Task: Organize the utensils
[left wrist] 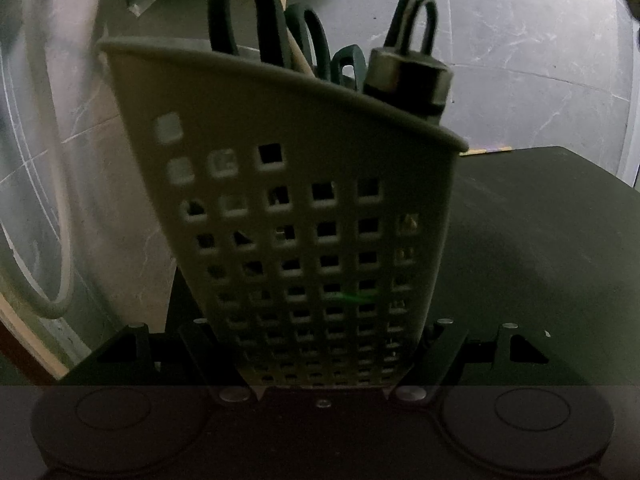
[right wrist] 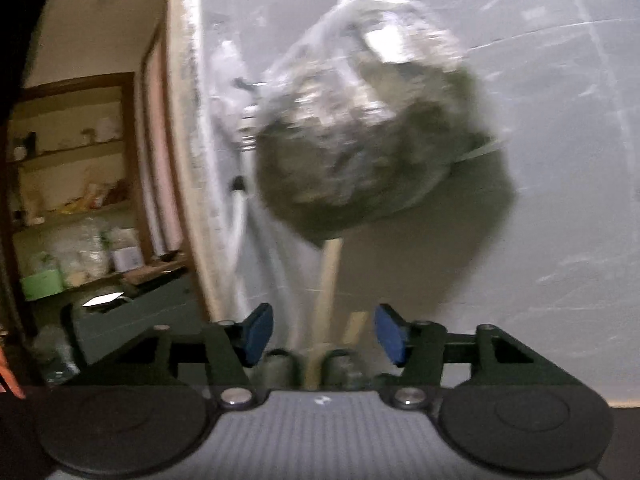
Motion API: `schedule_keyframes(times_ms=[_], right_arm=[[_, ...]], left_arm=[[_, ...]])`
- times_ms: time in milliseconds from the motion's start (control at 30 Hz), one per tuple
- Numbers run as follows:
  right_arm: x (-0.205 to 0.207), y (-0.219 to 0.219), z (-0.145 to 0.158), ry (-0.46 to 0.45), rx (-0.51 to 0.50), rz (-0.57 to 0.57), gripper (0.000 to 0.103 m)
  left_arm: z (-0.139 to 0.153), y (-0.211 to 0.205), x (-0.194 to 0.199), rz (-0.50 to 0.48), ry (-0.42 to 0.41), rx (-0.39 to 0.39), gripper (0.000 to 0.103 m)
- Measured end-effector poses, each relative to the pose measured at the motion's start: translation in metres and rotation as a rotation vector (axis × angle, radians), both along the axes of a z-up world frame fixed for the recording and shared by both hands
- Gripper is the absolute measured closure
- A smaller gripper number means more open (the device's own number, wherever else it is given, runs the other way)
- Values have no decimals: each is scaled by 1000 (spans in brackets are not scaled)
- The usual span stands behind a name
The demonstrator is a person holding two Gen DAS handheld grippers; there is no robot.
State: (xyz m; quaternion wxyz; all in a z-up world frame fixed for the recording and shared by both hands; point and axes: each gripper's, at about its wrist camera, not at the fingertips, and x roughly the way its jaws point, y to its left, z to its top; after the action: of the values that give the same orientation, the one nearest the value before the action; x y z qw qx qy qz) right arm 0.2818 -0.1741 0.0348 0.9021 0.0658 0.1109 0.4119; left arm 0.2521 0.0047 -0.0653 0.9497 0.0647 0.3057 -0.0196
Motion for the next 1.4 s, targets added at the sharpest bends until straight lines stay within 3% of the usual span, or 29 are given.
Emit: schedule_keyframes(times_ms=[100, 233, 367, 500, 733, 967, 1133, 1200, 1233, 1400], right_arm=[[22, -11, -7, 27, -73, -70, 27], [67, -6, -35, 153, -255, -70, 15], [109, 15, -71, 267, -416, 32, 15], [135, 40, -94, 315, -543, 145, 16], [165, 81, -117, 340, -732, 281, 50], [177, 95, -122, 364, -792, 317, 74], [180, 105, -115, 378, -810, 297, 79], [181, 110, -116, 384, -820, 290, 86], [180, 111, -116, 390, -826, 284, 95], [175, 107, -116, 423, -823, 256, 97]], left_arm=[[0, 1, -2, 5, 3, -2, 27], [2, 1, -6, 18, 9, -3, 27], [4, 0, -10, 34, 15, -3, 27], [6, -5, -11, 50, 19, -4, 27], [6, -12, -8, 73, 20, -14, 27], [7, -11, -15, 81, 20, -21, 27], [4, -7, -13, 78, 25, -22, 27], [4, -6, -12, 76, 26, -21, 27], [4, -6, -12, 75, 27, -21, 27], [4, -5, -13, 69, 29, -17, 27]])
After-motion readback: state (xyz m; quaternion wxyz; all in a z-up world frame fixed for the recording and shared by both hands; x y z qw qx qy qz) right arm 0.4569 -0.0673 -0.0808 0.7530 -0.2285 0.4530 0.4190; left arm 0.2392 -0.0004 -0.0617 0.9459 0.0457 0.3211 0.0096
